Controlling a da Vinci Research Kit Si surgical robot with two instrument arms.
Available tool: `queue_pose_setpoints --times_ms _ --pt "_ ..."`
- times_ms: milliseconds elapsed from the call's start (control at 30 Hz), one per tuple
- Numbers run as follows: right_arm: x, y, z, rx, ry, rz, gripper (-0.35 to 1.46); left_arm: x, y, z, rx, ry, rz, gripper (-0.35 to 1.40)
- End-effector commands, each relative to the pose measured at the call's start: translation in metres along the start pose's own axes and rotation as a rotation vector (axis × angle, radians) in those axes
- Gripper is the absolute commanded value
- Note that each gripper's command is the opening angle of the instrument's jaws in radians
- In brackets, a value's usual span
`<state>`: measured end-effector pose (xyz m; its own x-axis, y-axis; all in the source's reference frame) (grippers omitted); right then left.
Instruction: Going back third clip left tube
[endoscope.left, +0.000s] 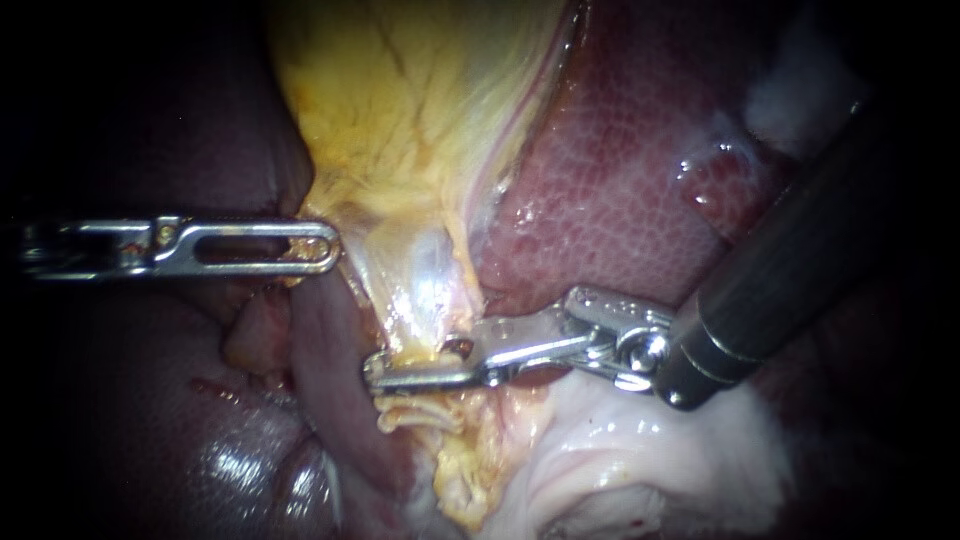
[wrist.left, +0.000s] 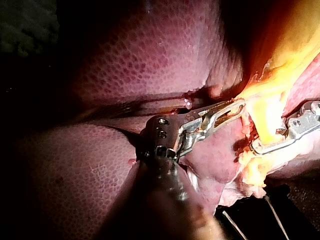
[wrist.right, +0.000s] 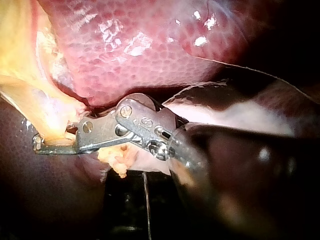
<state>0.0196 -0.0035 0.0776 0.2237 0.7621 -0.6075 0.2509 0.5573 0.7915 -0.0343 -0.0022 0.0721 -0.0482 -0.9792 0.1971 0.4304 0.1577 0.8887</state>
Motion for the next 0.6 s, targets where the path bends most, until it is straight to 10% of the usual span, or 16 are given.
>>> queue_pose_setpoints --times_ms 33,133,300,600 --pt "0.0000 0.0000 0.0000 0.000 0.000 0.000 -0.35 0.0000 0.0000 0.0000 0.000 0.000 0.000 -0.35" --pt "-0.0001 -0.0001 0.0001 0.012 -0.004 -0.001 -0.35 0.0000 0.0000 0.0000 0.000 0.000 0.000 -0.35" --pt "0.0001 0.0002 0.0008 -0.006 0.002 -0.003 0.47 0.0001 0.0000 0.0000 0.000 0.000 0.000 -0.35" --pt "0.0003 0.0036 0.0013 -0.092 0.039 -0.035 0.60 0.0001 -0.0002 0.0000 -0.001 -0.001 0.000 -0.35"
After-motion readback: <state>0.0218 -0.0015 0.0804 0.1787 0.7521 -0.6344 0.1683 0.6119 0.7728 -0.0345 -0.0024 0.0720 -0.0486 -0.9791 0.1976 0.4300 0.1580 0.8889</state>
